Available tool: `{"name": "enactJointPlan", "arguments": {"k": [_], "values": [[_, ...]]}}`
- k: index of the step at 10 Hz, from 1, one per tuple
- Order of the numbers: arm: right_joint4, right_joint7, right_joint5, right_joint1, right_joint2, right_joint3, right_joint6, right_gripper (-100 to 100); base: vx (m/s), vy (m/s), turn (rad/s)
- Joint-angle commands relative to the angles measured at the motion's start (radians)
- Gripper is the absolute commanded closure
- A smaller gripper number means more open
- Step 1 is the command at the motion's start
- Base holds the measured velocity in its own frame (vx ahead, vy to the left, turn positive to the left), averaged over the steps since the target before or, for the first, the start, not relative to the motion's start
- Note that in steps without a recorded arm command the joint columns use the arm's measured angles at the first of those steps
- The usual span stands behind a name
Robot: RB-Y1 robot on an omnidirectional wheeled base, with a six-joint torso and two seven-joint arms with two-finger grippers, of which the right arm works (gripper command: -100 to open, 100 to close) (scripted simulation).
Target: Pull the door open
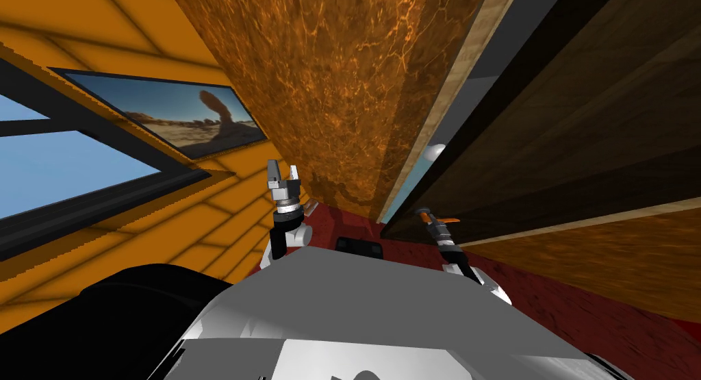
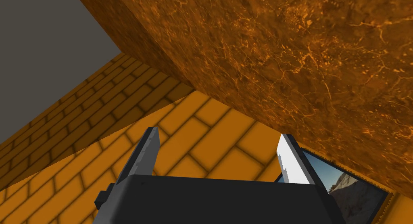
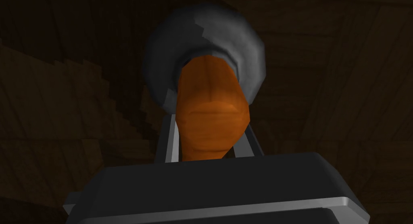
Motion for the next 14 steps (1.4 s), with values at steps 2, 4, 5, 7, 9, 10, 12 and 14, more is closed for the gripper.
{"name": "enactJointPlan", "arguments": {"k": [2,4,5,7,9,10,12,14], "values": [[0.001,-0.019,-0.002,0.037,-0.028,0.009,-0.053,100,-0.203,-0.114,0.225],[0.009,-0.027,-0.002,0.048,-0.038,0.013,-0.077,100,-0.156,-0.036,0.081],[0.016,-0.034,-0.003,0.06,-0.048,0.017,-0.1,100,-0.143,-0.052,0.12],[0.025,-0.045,-0.004,0.075,-0.062,0.022,-0.133,100,-0.159,-0.053,0.128],[0.036,-0.055,-0.004,0.092,-0.077,0.028,-0.167,100,-0.172,-0.076,0.143],[0.048,-0.052,-0.001,0.077,-0.063,0.032,-0.163,100,-0.066,-0.017,0.023],[0.066,-0.06,-0.001,0.086,-0.072,0.038,-0.197,100,-0.194,-0.07,0.182],[0.084,-0.066,-0.002,0.095,-0.083,0.043,-0.228,100,-0.243,-0.127,0.216]]}}
